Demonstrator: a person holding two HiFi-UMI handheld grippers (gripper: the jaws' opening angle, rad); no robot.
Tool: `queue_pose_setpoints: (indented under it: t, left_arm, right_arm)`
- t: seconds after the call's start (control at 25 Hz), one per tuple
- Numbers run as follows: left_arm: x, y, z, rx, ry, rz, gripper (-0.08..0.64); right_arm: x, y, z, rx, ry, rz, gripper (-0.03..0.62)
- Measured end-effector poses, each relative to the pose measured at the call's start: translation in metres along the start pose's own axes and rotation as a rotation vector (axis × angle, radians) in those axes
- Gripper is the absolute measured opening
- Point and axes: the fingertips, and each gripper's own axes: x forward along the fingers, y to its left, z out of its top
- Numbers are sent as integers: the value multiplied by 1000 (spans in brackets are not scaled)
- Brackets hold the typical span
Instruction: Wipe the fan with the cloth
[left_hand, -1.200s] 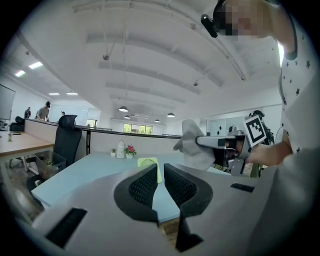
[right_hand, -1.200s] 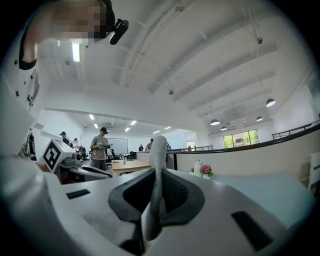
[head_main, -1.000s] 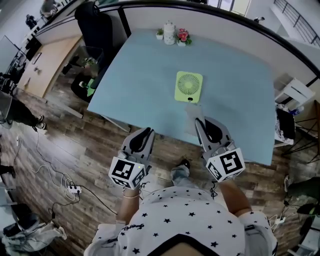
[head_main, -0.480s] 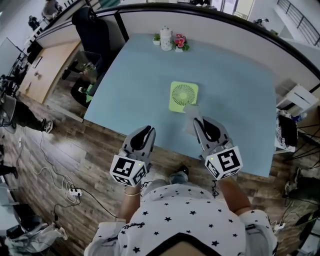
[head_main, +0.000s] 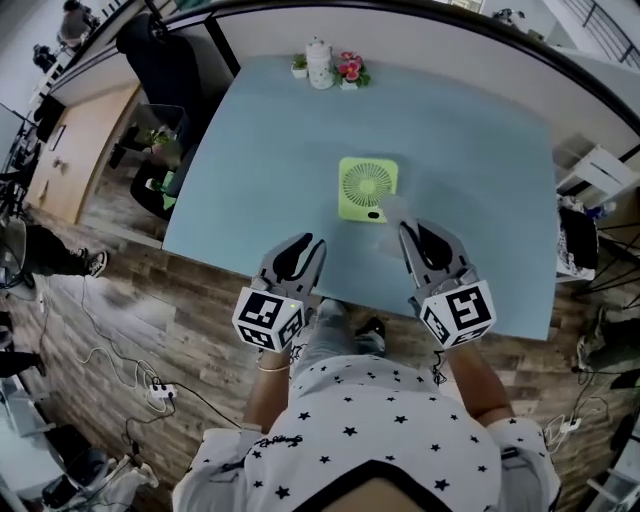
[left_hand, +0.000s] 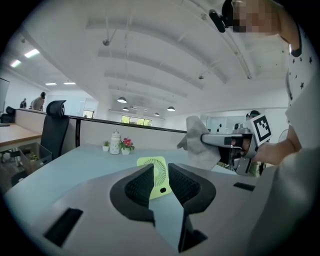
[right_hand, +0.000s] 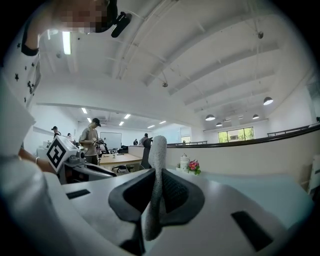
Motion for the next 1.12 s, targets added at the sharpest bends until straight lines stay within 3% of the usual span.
queue_pose_setpoints:
  t: [0.6, 1.12]
  left_arm:
    - [103, 61, -48, -59, 179, -255, 172]
    - [166, 67, -103, -67, 333, -444, 244]
  right_arm:
    - [48, -27, -13, 31, 108, -201, 26]
    - [64, -40, -29, 77, 153, -305, 26]
